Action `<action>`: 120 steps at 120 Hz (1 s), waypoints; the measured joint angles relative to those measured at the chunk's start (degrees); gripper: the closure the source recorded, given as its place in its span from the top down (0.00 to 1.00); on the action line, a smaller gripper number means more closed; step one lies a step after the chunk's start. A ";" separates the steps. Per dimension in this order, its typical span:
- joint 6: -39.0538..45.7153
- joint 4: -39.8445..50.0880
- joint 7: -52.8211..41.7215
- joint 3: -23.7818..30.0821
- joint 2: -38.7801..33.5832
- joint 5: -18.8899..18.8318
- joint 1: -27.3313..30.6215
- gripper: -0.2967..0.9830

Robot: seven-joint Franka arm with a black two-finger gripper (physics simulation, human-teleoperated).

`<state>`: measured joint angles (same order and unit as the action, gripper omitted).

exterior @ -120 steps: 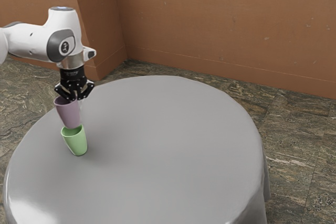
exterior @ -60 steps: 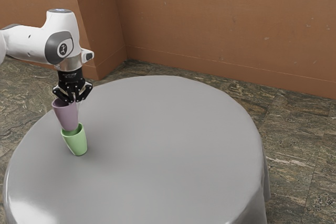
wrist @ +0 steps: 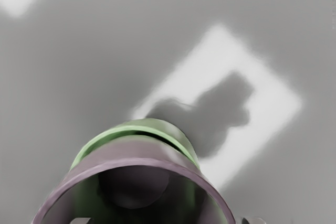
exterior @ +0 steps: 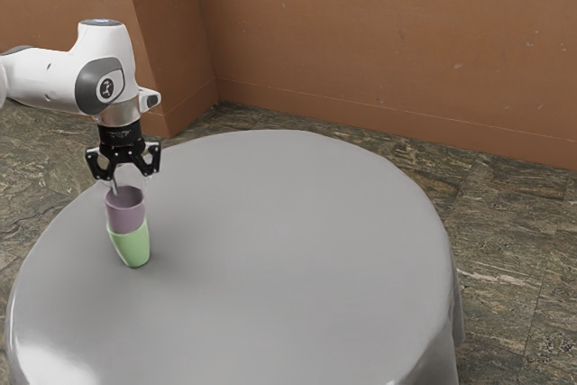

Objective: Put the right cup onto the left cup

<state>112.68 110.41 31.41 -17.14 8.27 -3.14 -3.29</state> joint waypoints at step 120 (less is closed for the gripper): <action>-6.32 -9.76 -11.75 2.35 -6.74 -1.79 -0.92 0.76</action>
<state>106.36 100.65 19.65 -14.79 1.53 -4.93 -4.21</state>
